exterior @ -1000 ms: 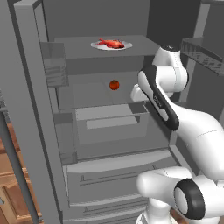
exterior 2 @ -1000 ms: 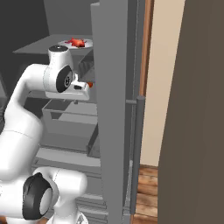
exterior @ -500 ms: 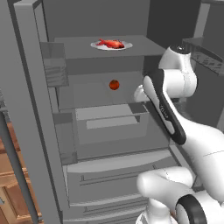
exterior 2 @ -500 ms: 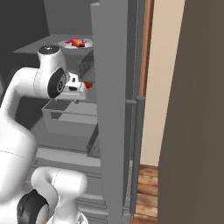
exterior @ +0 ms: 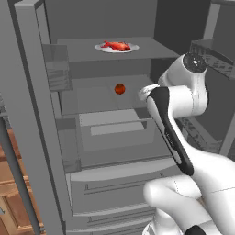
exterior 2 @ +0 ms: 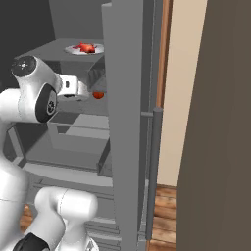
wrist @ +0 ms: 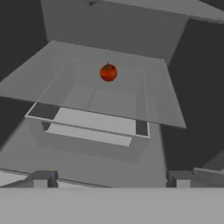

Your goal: Transport the fish from the fridge to the microwave and turn on the microwave.

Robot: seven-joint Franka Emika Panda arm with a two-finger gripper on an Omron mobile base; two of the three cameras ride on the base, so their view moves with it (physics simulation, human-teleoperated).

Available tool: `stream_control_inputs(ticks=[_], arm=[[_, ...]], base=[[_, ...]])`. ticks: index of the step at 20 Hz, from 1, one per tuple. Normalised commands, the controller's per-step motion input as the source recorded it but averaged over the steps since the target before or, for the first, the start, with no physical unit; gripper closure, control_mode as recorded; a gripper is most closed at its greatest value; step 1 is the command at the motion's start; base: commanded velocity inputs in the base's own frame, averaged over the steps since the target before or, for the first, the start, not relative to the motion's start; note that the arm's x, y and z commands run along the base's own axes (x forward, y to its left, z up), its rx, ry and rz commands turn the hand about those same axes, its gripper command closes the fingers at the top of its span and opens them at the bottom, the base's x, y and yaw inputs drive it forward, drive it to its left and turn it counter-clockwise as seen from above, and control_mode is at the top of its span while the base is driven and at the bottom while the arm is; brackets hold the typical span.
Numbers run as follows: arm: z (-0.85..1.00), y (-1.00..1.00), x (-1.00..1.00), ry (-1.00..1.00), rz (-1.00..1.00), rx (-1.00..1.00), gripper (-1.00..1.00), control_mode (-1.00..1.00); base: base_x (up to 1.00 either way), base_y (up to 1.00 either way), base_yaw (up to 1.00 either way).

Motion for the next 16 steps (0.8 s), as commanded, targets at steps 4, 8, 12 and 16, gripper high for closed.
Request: stream_control_inputs(ticks=[4,8,12,16], arm=[[0.56,0.11,0.06,-0.27,0.00,-0.07,-1.00,-1.00],[0.67,0.00,0.12,-0.14,0.01,0.00,-1.00,-1.00],[0.52,0.00,0.23,-0.04,0.04,0.00,-1.00,-1.00],[0.37,0.00,0.26,-0.01,0.05,0.01,-1.00,-1.00]], base=[[0.00,0.00,0.00],[0.00,0.00,0.00],[0.00,0.00,0.00],[0.00,0.00,0.00]])
